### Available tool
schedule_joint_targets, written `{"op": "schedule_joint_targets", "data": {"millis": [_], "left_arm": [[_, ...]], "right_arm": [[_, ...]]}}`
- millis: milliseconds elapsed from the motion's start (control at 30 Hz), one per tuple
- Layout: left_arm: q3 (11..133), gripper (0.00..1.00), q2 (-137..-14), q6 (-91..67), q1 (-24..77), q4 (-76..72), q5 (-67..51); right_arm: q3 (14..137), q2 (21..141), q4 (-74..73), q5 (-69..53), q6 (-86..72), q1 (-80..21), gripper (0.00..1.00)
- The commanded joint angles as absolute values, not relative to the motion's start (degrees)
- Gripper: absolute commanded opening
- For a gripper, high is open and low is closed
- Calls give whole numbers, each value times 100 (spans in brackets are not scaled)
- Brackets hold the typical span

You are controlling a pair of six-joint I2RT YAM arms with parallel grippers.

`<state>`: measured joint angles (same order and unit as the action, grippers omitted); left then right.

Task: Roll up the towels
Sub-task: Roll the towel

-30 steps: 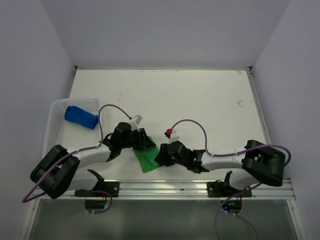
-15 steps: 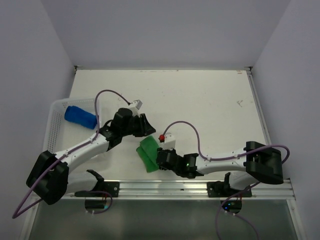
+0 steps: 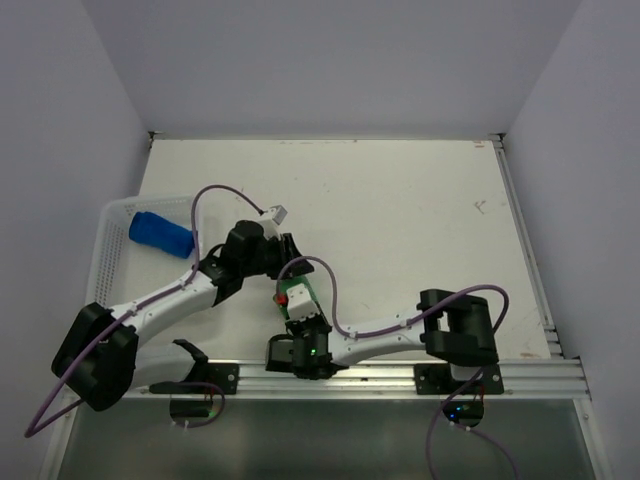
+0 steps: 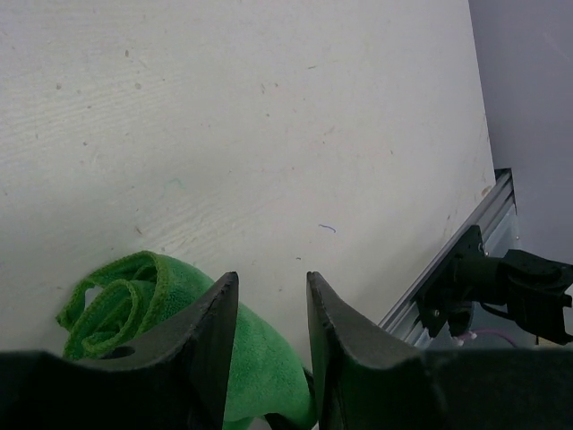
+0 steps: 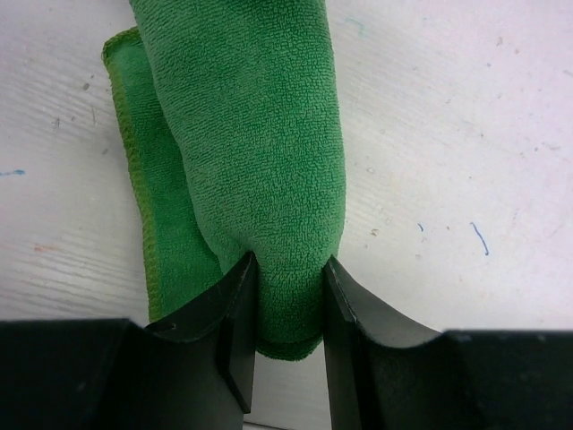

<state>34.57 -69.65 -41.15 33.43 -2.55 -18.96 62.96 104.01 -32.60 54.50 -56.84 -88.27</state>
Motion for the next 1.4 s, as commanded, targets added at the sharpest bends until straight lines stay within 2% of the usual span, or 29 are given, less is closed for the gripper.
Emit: {"op": "schedule_joint_targets", "data": {"millis": [0,133,500,633,900,1133,1367], "left_arm": [[3288,40,-6742,-4210,3392,-729,-2110],[2823,40,-6697,-4403,3612,-1028,-2074],[2004,39,-6741,-4544,3990,-1152,-1583],[1829,39,-6829,-4482,3990,-1020,-1266],[1573,39,-6978,-4614,3981,-1116,-1151],[1512,39,-6935,-4632,3981,-1037,-1099],[1494,39,-6900,-4667,3981,-1002,-1116]], "right_arm": [[6951,10906,-4718,6170,-6292,-8991,17],[7347,11302,-5194,6170,-6355,-9035,19],[7480,11567,-5010,5915,-6083,-9062,20],[7155,11129,-4037,5652,-5424,-9062,27],[6531,10073,-2779,4669,-4484,-8965,54],[5714,8931,-1777,3904,-4368,-8833,61],[4485,7990,-705,2807,-4833,-8009,63]]}}
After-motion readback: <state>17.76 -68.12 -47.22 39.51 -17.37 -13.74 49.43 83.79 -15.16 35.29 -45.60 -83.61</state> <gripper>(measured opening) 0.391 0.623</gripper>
